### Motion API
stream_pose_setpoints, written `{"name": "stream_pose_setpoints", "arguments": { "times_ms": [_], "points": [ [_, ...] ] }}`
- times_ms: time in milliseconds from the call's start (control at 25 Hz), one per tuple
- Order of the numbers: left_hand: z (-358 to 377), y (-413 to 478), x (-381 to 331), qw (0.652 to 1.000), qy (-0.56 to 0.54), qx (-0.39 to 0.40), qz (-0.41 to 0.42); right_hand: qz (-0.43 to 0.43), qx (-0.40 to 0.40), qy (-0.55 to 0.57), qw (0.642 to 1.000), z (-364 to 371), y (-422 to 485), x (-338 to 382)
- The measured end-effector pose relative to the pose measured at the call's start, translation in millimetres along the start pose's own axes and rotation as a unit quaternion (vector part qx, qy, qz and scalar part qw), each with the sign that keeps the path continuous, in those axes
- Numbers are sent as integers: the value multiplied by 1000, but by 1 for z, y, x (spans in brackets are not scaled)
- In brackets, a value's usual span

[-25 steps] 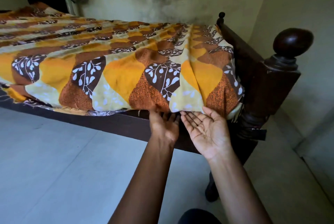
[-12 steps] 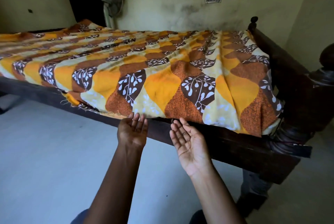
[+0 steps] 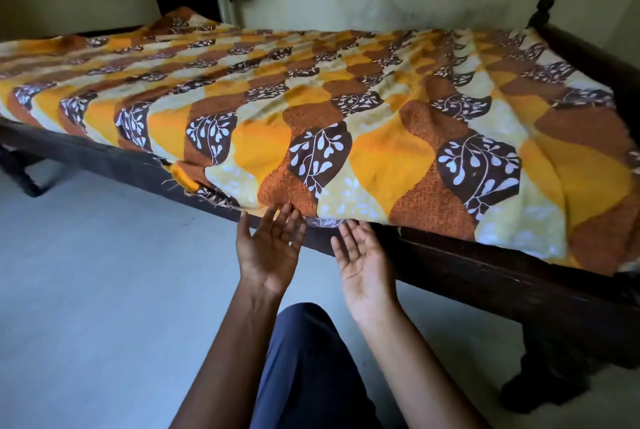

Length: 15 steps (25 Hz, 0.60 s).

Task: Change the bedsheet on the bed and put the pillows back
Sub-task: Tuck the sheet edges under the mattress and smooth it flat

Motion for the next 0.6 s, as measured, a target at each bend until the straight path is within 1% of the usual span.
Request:
{"name": "stream_pose_setpoints", "arguments": {
  "times_ms": [40, 120, 160, 200, 320, 440, 520, 560, 600],
  "points": [
    [-3, 8, -1, 1000, 20, -24, -5, 10, 2, -23, 1000, -2, 3, -3],
    [-22, 22, 0, 989, 90, -115, -14, 32, -9, -68, 997, -11, 6, -8],
    [-28, 28, 1, 984, 111, -135, -27, 44, -20, -86, 995, -17, 7, -13],
    [-29, 32, 3, 984, 113, -135, -39, 57, -28, -97, 993, -21, 7, -19],
    [-28, 44, 7, 988, 101, -99, -54, 86, -29, -122, 988, -25, 16, -42],
    [-36, 48, 12, 993, 72, -60, -65, 60, 6, -142, 988, -13, 24, -57],
    [-49, 48, 19, 990, 98, -43, -88, 39, 33, -168, 984, -1, 31, -60],
    [-54, 48, 22, 987, 118, -41, -97, 29, 34, -185, 982, 3, 35, -61],
    [-57, 46, 24, 986, 126, -39, -98, 17, 16, -199, 980, 3, 38, -60]
  ]
}}
Point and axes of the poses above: each hand's wrist, its own y-axis towards the middle knuckle, its own z-axis out of the palm, x = y × z, the point moved 6 cm from there along y, towards the middle knuckle, and after that the axes turned 2 degrees about x, right-handed, at the moved point
